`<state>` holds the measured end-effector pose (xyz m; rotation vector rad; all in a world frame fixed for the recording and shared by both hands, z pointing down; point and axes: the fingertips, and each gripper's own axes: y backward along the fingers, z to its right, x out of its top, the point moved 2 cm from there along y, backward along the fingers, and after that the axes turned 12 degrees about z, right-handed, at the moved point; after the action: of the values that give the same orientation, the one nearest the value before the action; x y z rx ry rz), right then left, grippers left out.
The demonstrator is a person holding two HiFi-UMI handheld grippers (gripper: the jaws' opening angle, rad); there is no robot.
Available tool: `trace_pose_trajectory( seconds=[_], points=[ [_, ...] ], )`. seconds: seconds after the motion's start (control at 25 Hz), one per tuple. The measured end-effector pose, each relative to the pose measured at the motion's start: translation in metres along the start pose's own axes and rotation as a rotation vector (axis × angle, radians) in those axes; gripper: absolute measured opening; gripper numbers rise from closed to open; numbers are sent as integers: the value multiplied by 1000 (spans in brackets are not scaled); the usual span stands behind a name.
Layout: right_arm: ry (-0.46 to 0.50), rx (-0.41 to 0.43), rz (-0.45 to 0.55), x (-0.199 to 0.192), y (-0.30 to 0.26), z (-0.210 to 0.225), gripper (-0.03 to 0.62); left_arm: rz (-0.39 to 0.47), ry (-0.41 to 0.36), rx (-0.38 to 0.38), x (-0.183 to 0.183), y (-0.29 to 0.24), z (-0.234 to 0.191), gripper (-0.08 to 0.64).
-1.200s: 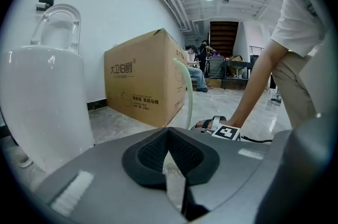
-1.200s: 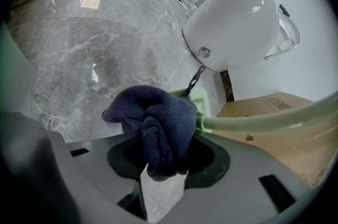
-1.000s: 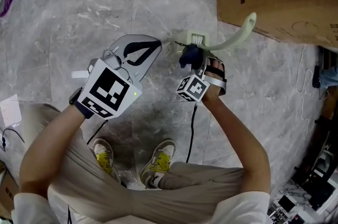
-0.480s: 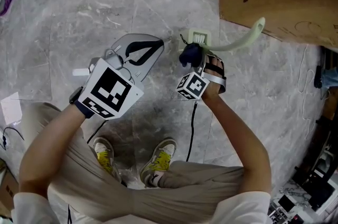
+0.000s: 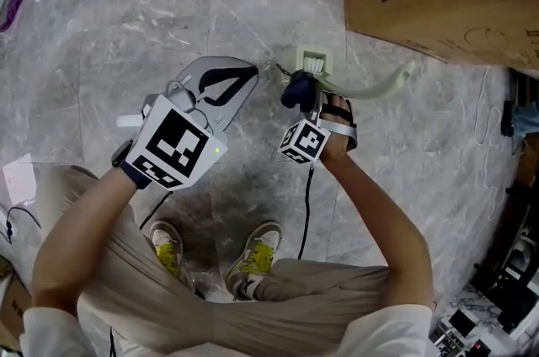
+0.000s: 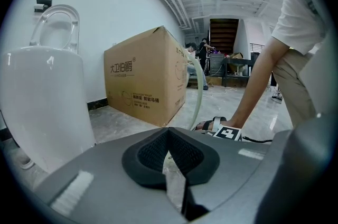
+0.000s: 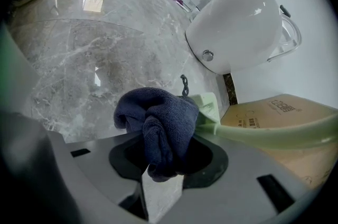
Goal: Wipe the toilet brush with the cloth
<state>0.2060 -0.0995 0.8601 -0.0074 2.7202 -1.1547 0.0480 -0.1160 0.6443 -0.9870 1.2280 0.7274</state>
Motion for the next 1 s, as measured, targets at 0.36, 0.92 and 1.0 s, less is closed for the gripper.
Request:
trace_pose_trajectory(
  seconds=[0.36, 0.92, 1.0],
  points=[
    [-13, -4, 28, 5, 10, 6, 158, 4, -20, -14, 6, -5, 8, 2],
    [-280, -123, 86, 19, 14, 33, 160, -11, -34, -13, 3, -5, 9, 2],
    [-303, -121, 109, 22, 14, 31, 159, -6, -34, -15, 4, -4, 9, 2]
  ],
)
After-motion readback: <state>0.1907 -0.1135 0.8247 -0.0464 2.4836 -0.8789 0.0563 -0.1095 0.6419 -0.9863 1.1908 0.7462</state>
